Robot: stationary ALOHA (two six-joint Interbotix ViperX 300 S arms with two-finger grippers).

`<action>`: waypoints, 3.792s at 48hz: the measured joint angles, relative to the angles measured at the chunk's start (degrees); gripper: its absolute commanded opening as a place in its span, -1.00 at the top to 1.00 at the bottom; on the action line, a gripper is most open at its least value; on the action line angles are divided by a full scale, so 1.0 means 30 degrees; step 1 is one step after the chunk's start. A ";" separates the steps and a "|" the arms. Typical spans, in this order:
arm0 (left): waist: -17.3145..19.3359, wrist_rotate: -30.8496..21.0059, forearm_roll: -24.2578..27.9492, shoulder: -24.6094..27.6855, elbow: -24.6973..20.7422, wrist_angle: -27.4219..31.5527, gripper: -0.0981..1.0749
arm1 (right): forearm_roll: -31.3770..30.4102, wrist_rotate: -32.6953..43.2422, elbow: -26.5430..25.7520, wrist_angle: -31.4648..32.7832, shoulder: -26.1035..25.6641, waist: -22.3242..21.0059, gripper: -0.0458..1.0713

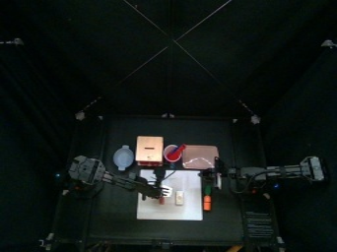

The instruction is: Put salmon onto rice

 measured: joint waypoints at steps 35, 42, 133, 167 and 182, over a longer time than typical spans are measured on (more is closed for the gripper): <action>-0.0586 0.0146 -0.0586 0.0996 -0.0439 -0.0029 -0.62 | 0.0352 0.0000 0.0264 0.0000 -0.0029 -0.0029 0.86; -0.0586 0.0205 -0.0586 0.0996 -0.0469 -0.0029 -0.52 | 0.0352 0.0000 0.0293 0.0000 -0.0029 0.0000 0.86; 0.1113 0.2842 -0.1348 0.4775 -0.8320 0.1318 -0.18 | 0.0938 0.0059 0.0381 0.0146 -0.0029 -0.0293 0.86; 0.1143 0.3018 -0.0645 0.4307 -0.8320 0.1904 -0.64 | 0.0938 0.0059 0.0469 0.0146 0.0000 -0.0322 0.86; 0.1113 0.5332 0.0527 0.2695 -0.8174 0.2695 -0.64 | 0.0938 0.0059 0.0527 0.0146 0.0000 -0.0264 0.86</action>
